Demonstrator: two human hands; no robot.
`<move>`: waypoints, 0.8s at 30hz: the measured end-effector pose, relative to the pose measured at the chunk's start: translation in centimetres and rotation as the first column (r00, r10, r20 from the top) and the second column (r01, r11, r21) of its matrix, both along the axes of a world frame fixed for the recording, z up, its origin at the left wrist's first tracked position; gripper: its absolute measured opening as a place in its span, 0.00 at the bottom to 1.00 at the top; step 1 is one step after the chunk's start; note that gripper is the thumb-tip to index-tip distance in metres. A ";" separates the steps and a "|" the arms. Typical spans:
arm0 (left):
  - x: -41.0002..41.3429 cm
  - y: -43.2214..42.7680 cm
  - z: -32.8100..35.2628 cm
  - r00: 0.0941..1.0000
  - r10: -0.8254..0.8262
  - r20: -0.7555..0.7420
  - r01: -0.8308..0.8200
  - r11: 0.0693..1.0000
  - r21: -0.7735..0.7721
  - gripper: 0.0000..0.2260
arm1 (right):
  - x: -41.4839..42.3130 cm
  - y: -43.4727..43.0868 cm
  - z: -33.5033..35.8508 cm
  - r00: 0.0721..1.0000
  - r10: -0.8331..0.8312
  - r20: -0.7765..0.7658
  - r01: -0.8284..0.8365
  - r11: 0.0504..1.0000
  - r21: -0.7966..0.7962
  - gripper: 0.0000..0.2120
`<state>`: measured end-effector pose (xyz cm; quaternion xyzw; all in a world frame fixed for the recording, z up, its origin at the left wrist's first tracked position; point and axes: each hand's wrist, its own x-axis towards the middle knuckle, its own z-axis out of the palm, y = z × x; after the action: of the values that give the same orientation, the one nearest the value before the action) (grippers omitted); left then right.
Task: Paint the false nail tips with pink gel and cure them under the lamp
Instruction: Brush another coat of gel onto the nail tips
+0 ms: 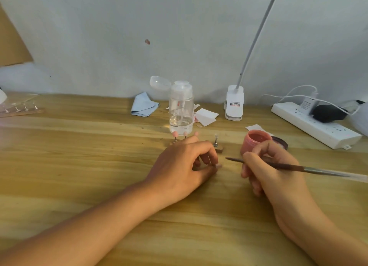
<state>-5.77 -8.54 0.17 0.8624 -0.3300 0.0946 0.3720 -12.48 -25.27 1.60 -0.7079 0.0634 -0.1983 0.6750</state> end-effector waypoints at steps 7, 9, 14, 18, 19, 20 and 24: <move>0.0 -0.1 -0.1 0.999 0.001 0.051 -0.003 1.000 0.025 0.06 | -0.5 0.0 0.5 0.996 0.080 0.048 -0.085 0.989 0.119 0.08; 0.0 -0.1 0.0 0.998 -0.005 0.058 0.003 1.000 0.020 0.06 | -0.5 0.0 0.5 0.996 0.084 0.042 -0.088 0.992 0.095 0.08; 0.0 0.0 0.0 0.998 -0.009 0.064 0.007 1.000 0.025 0.06 | -0.3 0.2 0.4 0.995 0.099 -0.002 -0.099 0.995 0.019 0.08; 0.0 0.1 -0.1 0.997 -0.010 0.073 0.008 1.000 0.026 0.07 | -0.4 0.5 0.4 0.991 0.135 -0.018 -0.136 0.990 -0.037 0.08; 0.0 0.0 -0.1 0.997 -0.012 0.078 0.010 1.000 0.027 0.07 | -0.3 0.5 0.3 0.991 0.130 -0.024 -0.131 0.990 -0.052 0.07; 0.1 0.0 -0.1 0.997 -0.014 0.082 0.012 1.000 0.028 0.08 | -0.3 0.5 0.2 0.993 0.118 -0.029 -0.120 0.991 -0.057 0.07; 0.1 0.0 -0.1 0.996 -0.013 0.085 0.010 0.999 0.031 0.10 | 0.0 0.2 0.0 0.999 0.034 -0.032 -0.035 0.999 -0.039 0.07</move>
<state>-5.64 -8.57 0.02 0.8613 -0.3519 0.1239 0.3449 -12.51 -25.05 1.56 -0.7251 0.0580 -0.1768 0.6630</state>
